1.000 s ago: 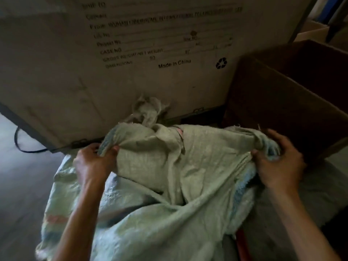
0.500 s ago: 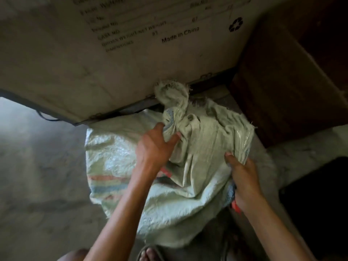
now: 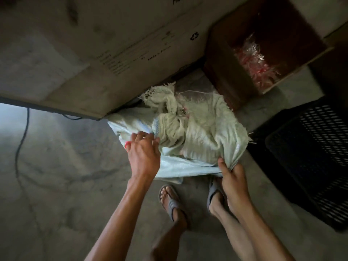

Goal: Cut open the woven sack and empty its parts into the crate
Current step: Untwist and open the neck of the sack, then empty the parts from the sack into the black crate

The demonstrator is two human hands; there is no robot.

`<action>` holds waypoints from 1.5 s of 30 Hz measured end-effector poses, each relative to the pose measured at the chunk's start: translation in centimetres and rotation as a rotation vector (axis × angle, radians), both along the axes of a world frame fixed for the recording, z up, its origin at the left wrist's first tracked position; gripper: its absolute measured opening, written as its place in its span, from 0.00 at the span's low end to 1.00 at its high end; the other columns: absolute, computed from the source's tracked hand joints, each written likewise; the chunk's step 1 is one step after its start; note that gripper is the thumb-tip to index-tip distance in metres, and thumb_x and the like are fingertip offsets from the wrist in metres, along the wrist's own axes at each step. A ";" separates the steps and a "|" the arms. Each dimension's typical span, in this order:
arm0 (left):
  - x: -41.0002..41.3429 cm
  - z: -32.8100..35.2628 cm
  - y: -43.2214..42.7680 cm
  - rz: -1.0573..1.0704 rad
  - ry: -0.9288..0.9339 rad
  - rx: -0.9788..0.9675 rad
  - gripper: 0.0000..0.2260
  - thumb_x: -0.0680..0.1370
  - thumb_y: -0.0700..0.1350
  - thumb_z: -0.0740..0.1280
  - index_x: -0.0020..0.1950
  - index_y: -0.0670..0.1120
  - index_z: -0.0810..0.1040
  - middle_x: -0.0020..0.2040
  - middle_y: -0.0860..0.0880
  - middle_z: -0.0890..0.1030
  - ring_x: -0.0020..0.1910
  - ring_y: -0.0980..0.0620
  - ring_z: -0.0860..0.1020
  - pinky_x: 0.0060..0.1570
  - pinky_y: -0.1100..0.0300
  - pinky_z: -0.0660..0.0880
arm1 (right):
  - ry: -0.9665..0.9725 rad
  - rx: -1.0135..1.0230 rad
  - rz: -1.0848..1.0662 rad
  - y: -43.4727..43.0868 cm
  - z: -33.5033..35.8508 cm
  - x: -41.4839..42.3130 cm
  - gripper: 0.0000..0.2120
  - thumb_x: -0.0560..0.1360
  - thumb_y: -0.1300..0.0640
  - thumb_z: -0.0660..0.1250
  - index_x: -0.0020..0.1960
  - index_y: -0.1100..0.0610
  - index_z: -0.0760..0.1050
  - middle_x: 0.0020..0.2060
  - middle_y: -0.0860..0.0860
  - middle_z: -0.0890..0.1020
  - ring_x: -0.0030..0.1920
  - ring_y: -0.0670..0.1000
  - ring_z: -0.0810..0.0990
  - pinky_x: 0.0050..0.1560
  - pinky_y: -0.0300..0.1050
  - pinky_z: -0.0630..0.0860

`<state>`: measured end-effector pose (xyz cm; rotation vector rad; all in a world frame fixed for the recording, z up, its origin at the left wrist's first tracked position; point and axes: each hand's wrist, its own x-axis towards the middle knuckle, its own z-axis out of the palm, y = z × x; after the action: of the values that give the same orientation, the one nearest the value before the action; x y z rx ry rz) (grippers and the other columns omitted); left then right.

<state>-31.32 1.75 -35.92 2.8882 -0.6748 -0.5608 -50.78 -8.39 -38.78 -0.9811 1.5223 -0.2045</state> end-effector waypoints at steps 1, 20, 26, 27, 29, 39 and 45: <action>0.2 1.4 0.4 0.082 0.063 -0.119 0.12 0.82 0.45 0.64 0.57 0.39 0.82 0.58 0.39 0.82 0.61 0.38 0.76 0.59 0.46 0.69 | 0.017 0.009 0.008 0.9 1.7 0.0 0.10 0.80 0.57 0.67 0.58 0.61 0.78 0.57 0.56 0.83 0.62 0.58 0.80 0.67 0.60 0.74; -2.4 34.9 15.2 -0.127 0.178 -0.642 0.15 0.79 0.53 0.64 0.38 0.46 0.78 0.34 0.44 0.82 0.31 0.44 0.79 0.30 0.58 0.70 | -0.025 -0.258 -0.282 18.0 37.1 -8.8 0.08 0.79 0.60 0.67 0.56 0.52 0.79 0.53 0.51 0.85 0.57 0.50 0.83 0.59 0.44 0.79; -7.3 34.8 10.9 -0.248 0.254 -0.625 0.14 0.80 0.44 0.68 0.35 0.42 0.76 0.29 0.46 0.79 0.27 0.53 0.75 0.27 0.68 0.67 | -0.029 -0.347 -0.523 16.0 39.7 -14.2 0.15 0.79 0.64 0.65 0.55 0.44 0.78 0.52 0.42 0.85 0.53 0.38 0.83 0.47 0.28 0.77; -8.3 34.2 10.5 -0.254 0.268 -0.617 0.12 0.80 0.43 0.69 0.36 0.44 0.78 0.29 0.49 0.79 0.27 0.60 0.73 0.26 0.73 0.67 | -0.027 -0.337 -0.557 15.7 39.3 -15.1 0.15 0.79 0.64 0.65 0.55 0.44 0.78 0.53 0.43 0.85 0.53 0.39 0.83 0.48 0.30 0.77; -9.9 31.8 9.5 -0.228 0.304 -0.589 0.08 0.79 0.43 0.69 0.41 0.43 0.83 0.33 0.49 0.82 0.32 0.67 0.75 0.28 0.79 0.68 | -0.025 -0.321 -0.606 14.9 37.4 -17.2 0.16 0.79 0.65 0.65 0.58 0.46 0.79 0.54 0.46 0.85 0.55 0.43 0.83 0.54 0.38 0.77; -17.0 15.2 -3.7 -0.392 0.102 -0.013 0.14 0.77 0.55 0.70 0.55 0.48 0.86 0.57 0.39 0.83 0.60 0.37 0.76 0.59 0.44 0.68 | 0.165 -0.247 -0.697 7.7 21.0 -26.4 0.13 0.78 0.69 0.64 0.62 0.61 0.78 0.53 0.56 0.83 0.54 0.56 0.81 0.49 0.42 0.73; -24.8 8.7 -13.6 -0.445 0.341 -0.236 0.12 0.79 0.48 0.69 0.46 0.39 0.84 0.39 0.47 0.82 0.39 0.47 0.79 0.38 0.59 0.71 | 0.129 -0.378 -0.431 -1.1 15.2 -30.7 0.19 0.77 0.71 0.63 0.66 0.58 0.75 0.60 0.52 0.82 0.63 0.50 0.79 0.66 0.41 0.74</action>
<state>-56.17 -11.87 -27.27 2.3454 -1.2337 -0.9249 -81.52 -9.48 -23.61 -0.9575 1.8443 -0.7695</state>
